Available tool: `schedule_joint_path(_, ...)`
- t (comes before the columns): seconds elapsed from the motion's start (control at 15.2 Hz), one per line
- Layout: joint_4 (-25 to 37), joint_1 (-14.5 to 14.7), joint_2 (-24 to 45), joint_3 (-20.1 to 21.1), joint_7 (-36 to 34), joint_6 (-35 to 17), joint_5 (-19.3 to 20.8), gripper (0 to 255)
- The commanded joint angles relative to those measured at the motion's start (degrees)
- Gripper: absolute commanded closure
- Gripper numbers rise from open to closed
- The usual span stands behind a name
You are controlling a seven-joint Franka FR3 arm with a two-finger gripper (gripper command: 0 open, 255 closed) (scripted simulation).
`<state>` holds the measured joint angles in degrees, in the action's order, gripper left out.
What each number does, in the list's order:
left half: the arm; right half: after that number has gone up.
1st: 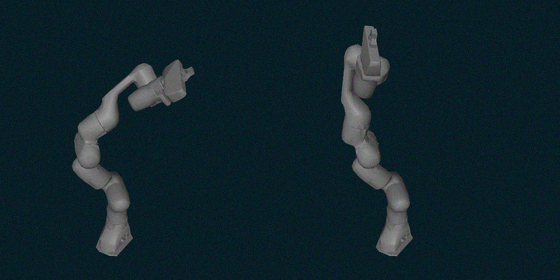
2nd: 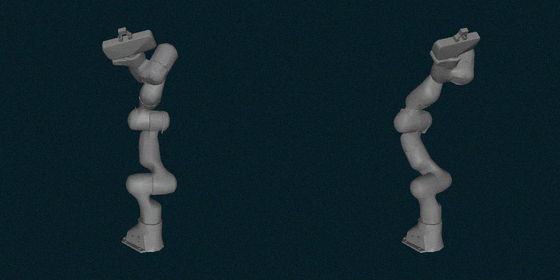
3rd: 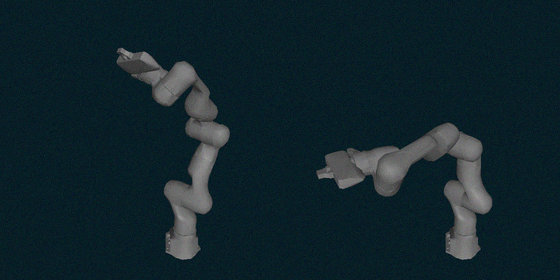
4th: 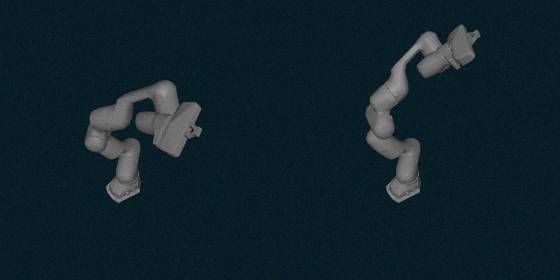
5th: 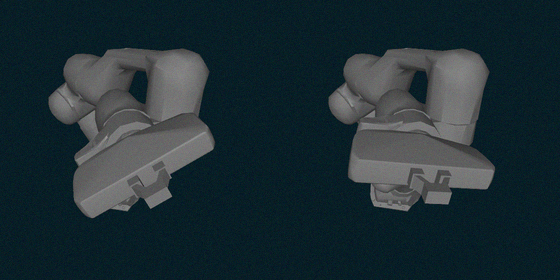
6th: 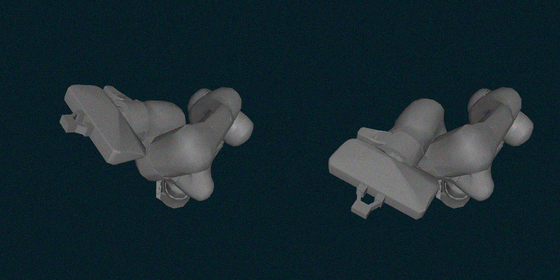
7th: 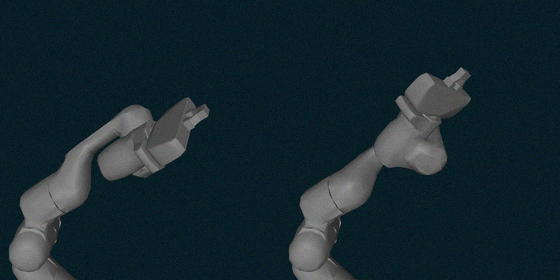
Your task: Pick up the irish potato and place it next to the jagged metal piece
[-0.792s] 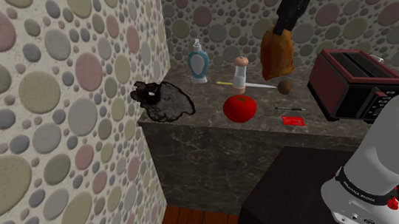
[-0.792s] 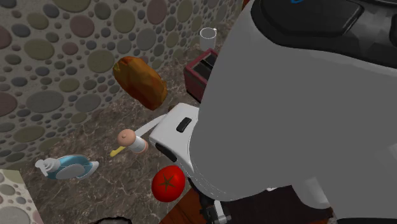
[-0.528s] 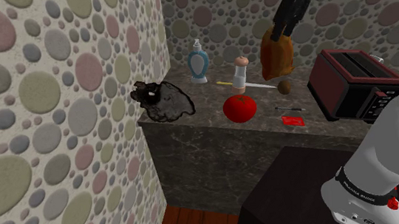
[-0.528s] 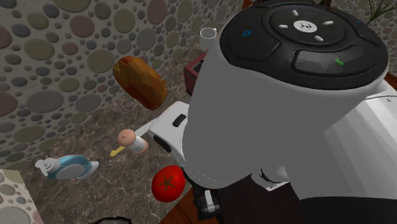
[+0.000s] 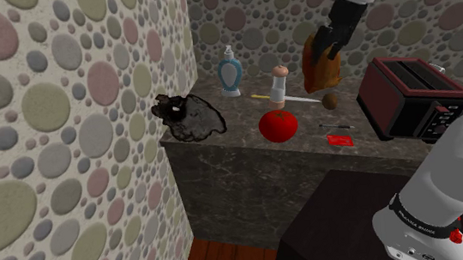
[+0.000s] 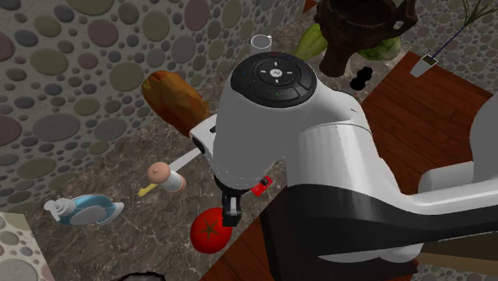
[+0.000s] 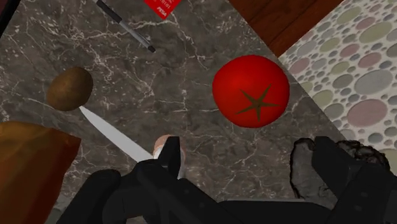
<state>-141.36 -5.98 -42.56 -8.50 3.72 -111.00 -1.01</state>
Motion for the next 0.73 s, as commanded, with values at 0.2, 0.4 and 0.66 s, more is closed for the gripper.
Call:
schedule_joint_path(0.2, -3.91, -3.28, 4.04, -2.63, -0.97, -8.85, 1.64, 0)
schedule_joint_path(0.4, -5.79, -5.15, 7.12, -4.41, -1.41, -14.3, 2.45, 0)
schedule_joint_path(0.66, -7.59, -7.43, 12.04, -6.95, -1.87, -21.68, 3.16, 0)
